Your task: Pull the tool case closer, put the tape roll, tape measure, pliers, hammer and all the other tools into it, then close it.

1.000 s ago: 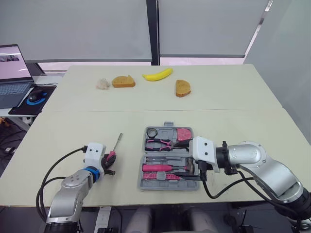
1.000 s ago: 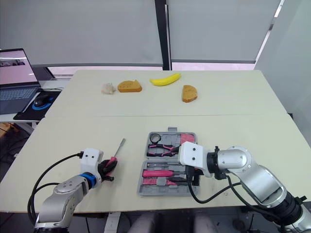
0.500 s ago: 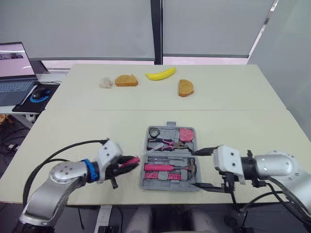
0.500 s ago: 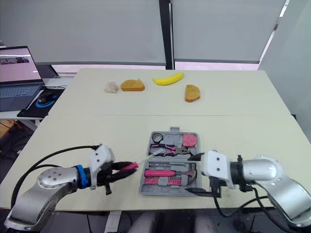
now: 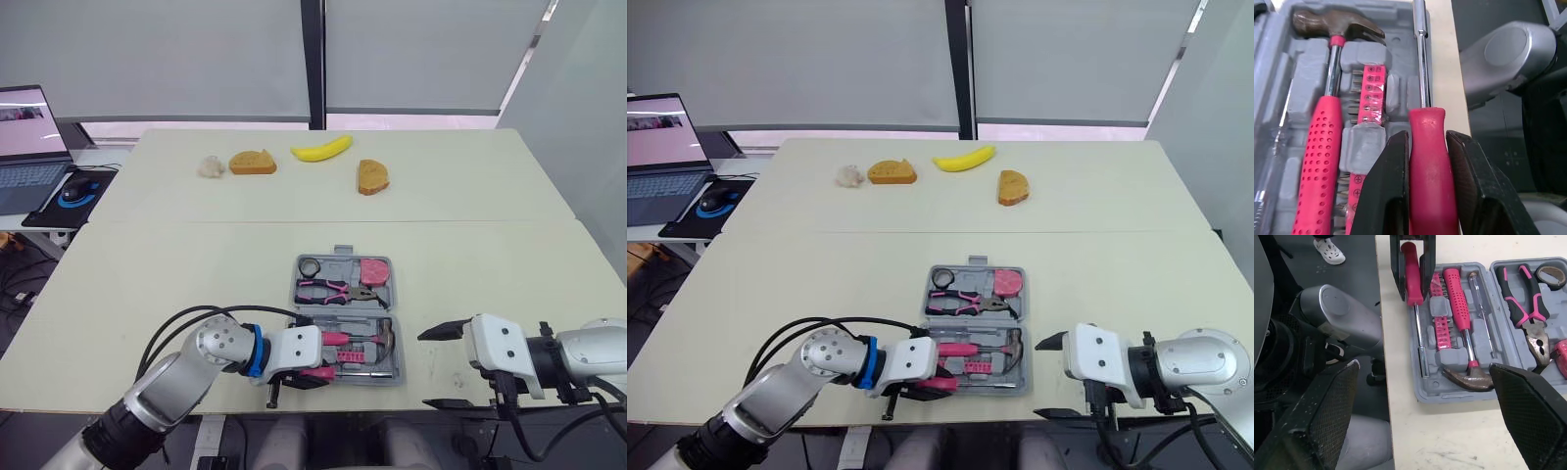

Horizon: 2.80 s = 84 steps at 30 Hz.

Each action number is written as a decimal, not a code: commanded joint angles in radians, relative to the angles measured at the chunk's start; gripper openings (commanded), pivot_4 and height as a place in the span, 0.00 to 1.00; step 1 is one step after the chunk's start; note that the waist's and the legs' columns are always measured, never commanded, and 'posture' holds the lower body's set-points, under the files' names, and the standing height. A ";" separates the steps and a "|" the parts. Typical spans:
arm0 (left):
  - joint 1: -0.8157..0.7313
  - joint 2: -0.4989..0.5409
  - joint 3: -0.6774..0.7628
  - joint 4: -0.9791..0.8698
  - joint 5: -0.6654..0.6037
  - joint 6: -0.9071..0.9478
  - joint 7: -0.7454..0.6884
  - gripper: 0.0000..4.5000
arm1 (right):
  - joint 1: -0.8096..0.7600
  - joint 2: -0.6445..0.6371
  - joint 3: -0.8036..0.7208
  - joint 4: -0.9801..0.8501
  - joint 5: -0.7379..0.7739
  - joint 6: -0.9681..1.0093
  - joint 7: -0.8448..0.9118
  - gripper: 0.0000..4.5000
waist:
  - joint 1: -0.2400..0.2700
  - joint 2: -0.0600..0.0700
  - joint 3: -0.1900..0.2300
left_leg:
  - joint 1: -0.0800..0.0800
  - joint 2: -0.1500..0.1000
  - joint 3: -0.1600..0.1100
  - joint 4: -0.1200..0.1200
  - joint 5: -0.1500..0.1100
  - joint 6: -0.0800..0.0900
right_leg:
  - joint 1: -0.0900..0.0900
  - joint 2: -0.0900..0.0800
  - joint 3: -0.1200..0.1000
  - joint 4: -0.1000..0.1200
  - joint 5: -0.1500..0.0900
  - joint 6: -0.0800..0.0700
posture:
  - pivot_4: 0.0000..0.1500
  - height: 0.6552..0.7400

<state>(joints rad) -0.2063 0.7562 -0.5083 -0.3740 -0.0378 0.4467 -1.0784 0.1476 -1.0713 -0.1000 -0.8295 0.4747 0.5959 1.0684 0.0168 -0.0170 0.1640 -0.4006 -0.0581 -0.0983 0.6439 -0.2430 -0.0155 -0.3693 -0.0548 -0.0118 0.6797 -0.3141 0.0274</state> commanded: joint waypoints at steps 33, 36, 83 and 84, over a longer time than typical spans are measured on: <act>-0.080 -0.074 -0.050 -0.051 0.099 0.044 -0.005 0.17 | -0.035 -0.014 0.004 -0.015 0.019 0.001 -0.015 1.00 | 0.005 -0.001 0.000 | 0.000 -0.001 0.000 0.001 0.000 0.000 | 0.001 0.000 0.000 0.000 0.000 0.000 | 1.00 1.00; -0.085 -0.080 -0.059 -0.039 0.106 0.041 -0.003 0.17 | -0.038 -0.013 0.008 -0.017 0.019 0.003 -0.019 1.00 | 0.005 -0.001 0.000 | 0.000 -0.001 0.000 0.001 0.000 0.000 | 0.001 0.000 0.000 0.000 0.000 0.000 | 1.00 1.00; -0.098 -0.035 0.103 0.066 -0.088 -0.149 -0.169 0.48 | -0.068 -0.006 0.032 -0.012 0.024 0.015 -0.036 1.00 | 0.003 -0.001 0.000 | 0.000 -0.001 0.000 0.001 0.000 0.000 | 0.001 0.000 0.000 0.001 0.000 0.000 | 1.00 1.00; -0.097 -0.037 0.097 0.065 -0.084 -0.150 -0.172 0.38 | -0.068 -0.006 0.033 -0.012 0.024 0.015 -0.038 1.00 | 0.003 -0.001 0.000 | 0.000 -0.001 0.000 0.001 0.000 0.000 | 0.001 0.000 0.000 0.001 0.000 0.000 | 1.00 1.00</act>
<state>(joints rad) -0.2914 0.7225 -0.3950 -0.2983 -0.1193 0.3204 -1.2384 0.0893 -1.0801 -0.0563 -0.8289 0.4933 0.6205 1.0374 0.0197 -0.0177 0.1644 -0.4002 -0.0588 -0.0984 0.6452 -0.2428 -0.0155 -0.3683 -0.0550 -0.0117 0.6803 -0.3139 0.0276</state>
